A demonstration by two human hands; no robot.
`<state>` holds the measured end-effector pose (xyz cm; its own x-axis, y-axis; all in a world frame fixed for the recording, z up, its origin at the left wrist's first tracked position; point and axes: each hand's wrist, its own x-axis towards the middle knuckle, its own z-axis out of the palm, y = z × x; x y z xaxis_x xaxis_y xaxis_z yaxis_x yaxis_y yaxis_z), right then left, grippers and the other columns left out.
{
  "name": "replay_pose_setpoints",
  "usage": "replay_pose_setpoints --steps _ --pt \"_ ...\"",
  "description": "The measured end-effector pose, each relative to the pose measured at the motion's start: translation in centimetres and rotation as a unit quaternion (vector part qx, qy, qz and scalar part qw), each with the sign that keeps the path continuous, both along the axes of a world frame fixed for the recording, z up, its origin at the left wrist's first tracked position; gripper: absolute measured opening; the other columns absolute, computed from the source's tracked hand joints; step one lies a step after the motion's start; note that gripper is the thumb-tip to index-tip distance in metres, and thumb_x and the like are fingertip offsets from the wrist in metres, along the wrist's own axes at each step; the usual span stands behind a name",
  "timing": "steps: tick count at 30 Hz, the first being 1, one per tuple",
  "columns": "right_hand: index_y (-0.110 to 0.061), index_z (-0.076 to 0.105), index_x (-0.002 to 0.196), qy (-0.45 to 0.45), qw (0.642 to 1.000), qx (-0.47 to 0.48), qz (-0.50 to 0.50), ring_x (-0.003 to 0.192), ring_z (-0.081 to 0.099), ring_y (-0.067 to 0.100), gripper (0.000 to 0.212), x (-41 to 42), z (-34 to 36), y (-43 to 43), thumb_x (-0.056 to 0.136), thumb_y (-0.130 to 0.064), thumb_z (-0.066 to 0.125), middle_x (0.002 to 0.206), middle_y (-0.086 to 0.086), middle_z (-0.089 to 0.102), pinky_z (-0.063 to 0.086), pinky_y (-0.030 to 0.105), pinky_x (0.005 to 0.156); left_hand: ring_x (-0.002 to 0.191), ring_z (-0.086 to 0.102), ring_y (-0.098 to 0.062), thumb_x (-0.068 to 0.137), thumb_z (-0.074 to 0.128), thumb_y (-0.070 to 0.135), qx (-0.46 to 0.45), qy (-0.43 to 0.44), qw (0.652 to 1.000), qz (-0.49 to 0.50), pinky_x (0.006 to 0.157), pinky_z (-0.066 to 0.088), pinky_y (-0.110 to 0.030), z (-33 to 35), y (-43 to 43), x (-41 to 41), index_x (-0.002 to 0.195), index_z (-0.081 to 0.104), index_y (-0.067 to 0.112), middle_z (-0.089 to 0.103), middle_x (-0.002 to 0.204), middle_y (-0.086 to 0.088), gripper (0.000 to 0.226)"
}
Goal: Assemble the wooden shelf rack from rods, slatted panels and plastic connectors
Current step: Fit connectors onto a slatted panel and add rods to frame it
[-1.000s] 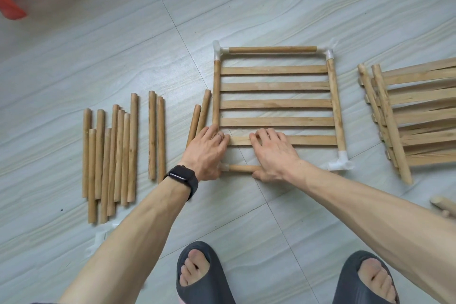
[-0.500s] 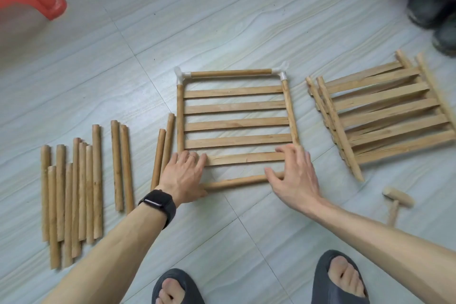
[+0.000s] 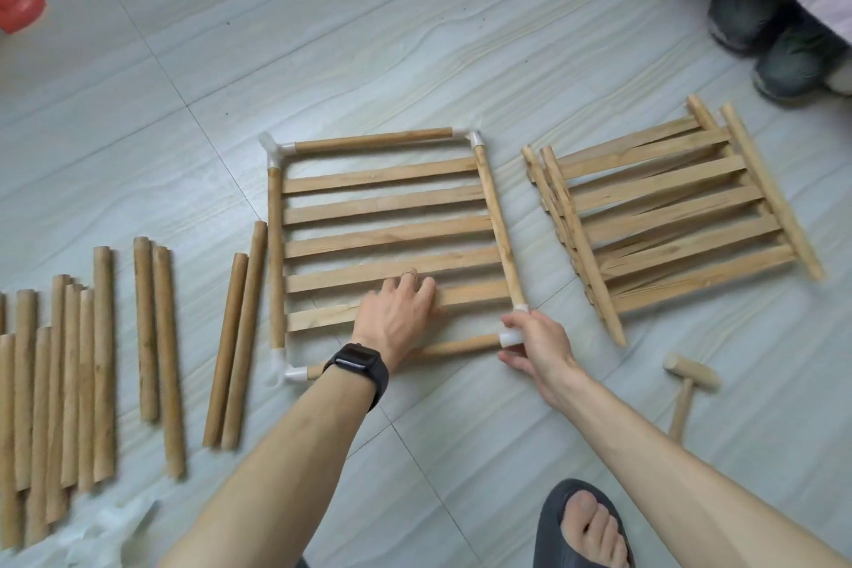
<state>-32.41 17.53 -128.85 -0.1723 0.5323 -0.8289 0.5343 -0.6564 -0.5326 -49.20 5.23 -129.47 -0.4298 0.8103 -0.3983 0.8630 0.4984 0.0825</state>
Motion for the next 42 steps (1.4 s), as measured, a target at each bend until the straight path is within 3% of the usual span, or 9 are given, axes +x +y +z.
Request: replay_pose_setpoints --steps 7,11,13,16,20,24,30,37,42 --pt "-0.022 0.071 0.079 0.093 0.983 -0.073 0.139 0.063 0.045 0.011 0.035 0.1 1.5 4.7 0.093 -0.052 0.061 0.081 0.001 0.064 0.025 0.027 0.054 0.105 0.059 -0.036 0.106 0.022 0.053 0.021 -0.015 1.0 -0.013 0.075 0.04 -0.041 -0.2 0.2 -2.0 0.118 0.044 0.016 0.064 0.112 -0.009 0.045" --pt "-0.02 0.073 0.095 0.161 0.967 -0.124 0.152 0.086 0.062 0.013 0.032 -1.5 1.7 5.0 0.098 -0.046 0.055 0.107 0.002 0.076 0.033 0.031 0.068 0.099 0.059 -0.035 0.106 0.023 0.052 0.056 -0.017 0.998 0.01 0.076 0.039 -0.041 -0.2 -0.3 -2.3 0.115 0.048 0.015 0.063 0.107 -0.008 0.045" --pt "-0.011 0.068 0.099 0.209 0.966 -0.141 0.051 0.088 0.068 0.021 0.03 -2.8 1.8 4.3 0.101 -0.038 0.056 0.085 0.002 0.072 0.042 0.031 0.069 0.097 0.059 -0.037 0.106 0.026 0.05 0.069 -0.027 0.997 0.022 0.073 0.034 -0.042 -0.3 -0.3 -2.8 0.114 0.047 0.014 0.063 0.105 -0.01 0.042" --pt "-0.014 0.054 0.084 0.093 0.978 0.089 0.161 0.081 0.062 0.027 0.032 -4.5 1.5 2.7 0.107 -0.035 0.048 0.065 -0.002 0.057 0.042 0.033 0.067 0.095 0.057 -0.038 0.106 0.027 0.05 0.072 -0.052 0.995 0.033 0.071 0.029 -0.04 -0.6 -0.1 -3.9 0.113 0.044 0.015 0.061 0.104 -0.013 0.041" --pt "-0.012 0.047 0.093 -0.112 0.894 0.311 0.301 0.082 0.045 0.028 0.034 -4.8 0.5 0.5 0.107 -0.042 0.038 0.085 0.005 0.059 0.031 0.038 0.071 0.106 0.055 -0.035 0.105 0.025 0.052 0.056 -0.073 0.995 0.047 0.075 0.032 -0.042 -1.0 -0.1 -4.0 0.117 0.042 0.017 0.06 0.112 -0.01 0.041" --pt "-0.009 0.057 0.09 0.101 0.981 -0.007 0.163 0.069 0.055 0.024 0.028 -3.4 0.2 0.3 0.106 -0.031 0.051 0.07 0.007 0.061 0.047 0.034 0.065 0.105 0.051 -0.032 0.106 0.026 0.053 0.033 -0.039 0.998 0.023 0.084 0.034 -0.043 -1.5 -1.7 -4.3 0.121 0.044 0.02 0.058 0.113 -0.007 0.041" --pt "-0.009 0.063 0.085 0.223 0.937 -0.264 -0.04 0.073 0.059 0.022 0.02 -1.6 -0.1 0.3 0.098 -0.024 0.062 0.073 0.007 0.059 0.055 0.033 0.066 0.102 0.05 -0.032 0.106 0.027 0.052 0.046 -0.041 0.998 0.001 0.088 0.035 -0.043 -1.7 -1.4 -4.0 0.121 0.047 0.018 0.057 0.111 -0.006 0.042" --pt "-0.019 0.036 0.048 0.229 0.886 -0.391 -0.102 0.051 0.04 0.015 0.032 -2.6 2.0 -0.7 0.076 -0.021 0.05 0.047 -0.002 0.032 0.045 0.022 0.049 0.102 0.052 -0.034 0.106 0.032 0.049 0.096 -0.087 0.991 0.039 0.086 0.034 -0.044 -0.6 0.5 -4.4 0.119 0.048 0.016 0.058 0.109 -0.01 0.038" --pt "-0.017 0.048 0.06 0.126 0.96 -0.249 0.029 0.055 0.058 0.02 0.03 -1.5 1.4 -4.4 0.083 -0.016 0.066 0.058 0.004 0.045 0.055 0.032 0.059 0.096 0.052 -0.039 0.106 0.042 0.041 0.144 -0.114 0.981 0.066 0.079 0.043 -0.048 0.4 1.8 -6.2 0.114 0.052 0.006 0.056 0.102 -0.017 0.037"
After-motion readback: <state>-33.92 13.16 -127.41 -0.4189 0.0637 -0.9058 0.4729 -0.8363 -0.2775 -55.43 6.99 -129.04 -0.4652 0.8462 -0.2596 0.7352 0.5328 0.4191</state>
